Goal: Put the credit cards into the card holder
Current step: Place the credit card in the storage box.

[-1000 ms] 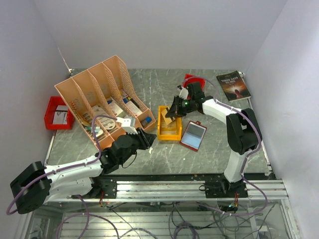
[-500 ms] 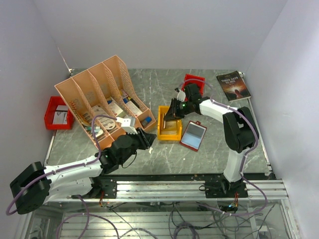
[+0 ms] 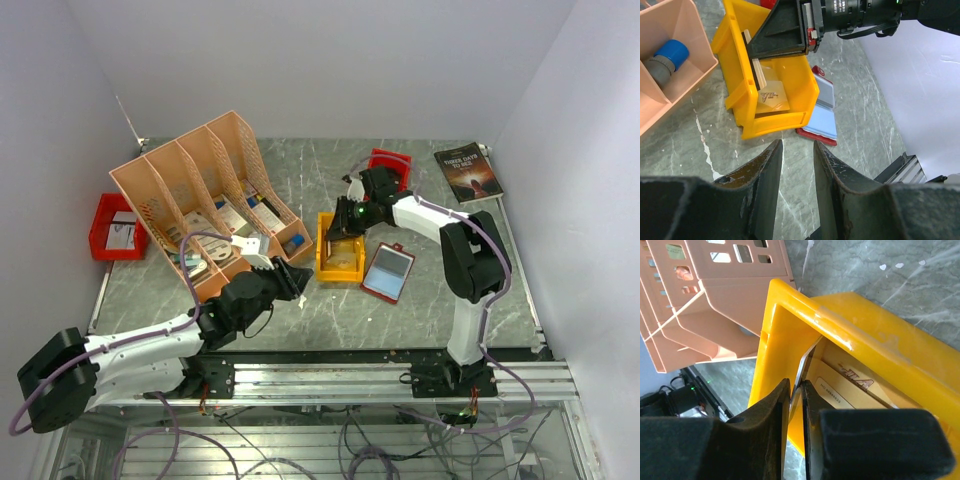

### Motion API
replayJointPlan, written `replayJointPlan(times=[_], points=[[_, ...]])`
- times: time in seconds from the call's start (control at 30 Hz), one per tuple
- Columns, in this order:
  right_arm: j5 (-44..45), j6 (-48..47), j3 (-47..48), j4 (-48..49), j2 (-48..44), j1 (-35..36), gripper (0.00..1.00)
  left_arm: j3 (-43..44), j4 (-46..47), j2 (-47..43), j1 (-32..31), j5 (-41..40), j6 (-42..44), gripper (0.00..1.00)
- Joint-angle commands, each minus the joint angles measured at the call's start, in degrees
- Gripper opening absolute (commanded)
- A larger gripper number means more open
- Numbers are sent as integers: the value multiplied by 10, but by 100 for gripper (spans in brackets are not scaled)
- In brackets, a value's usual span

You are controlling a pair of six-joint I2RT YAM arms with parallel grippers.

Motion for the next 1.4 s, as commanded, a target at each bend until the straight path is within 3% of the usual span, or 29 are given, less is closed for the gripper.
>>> replayJointPlan(times=[0.0, 0.23, 0.47, 0.53, 0.63, 0.7, 1.0, 1.37], points=[[25, -27, 21, -21, 24, 14, 15, -9, 16, -7, 4, -14, 0, 42], [65, -50, 42, -51, 47, 23, 20, -10, 13, -15, 4, -14, -1, 42], [66, -56, 30, -47, 51, 22, 18, -8, 10, -14, 4, -11, 2, 42], [61, -56, 30, -44, 52, 23, 15, -9, 11, -17, 4, -12, 1, 42], [57, -62, 38, -47, 55, 22, 1, -9, 11, -19, 4, -11, 2, 42], [51, -68, 43, -49, 48, 18, 0, -6, 3, -22, 4, -11, 2, 42], [-74, -123, 26, -36, -14, -36, 0, -10, -2, -39, 4, -17, 4, 42], [-110, -98, 27, -30, 22, -38, 16, -1, 3, -22, 4, -12, 6, 42]])
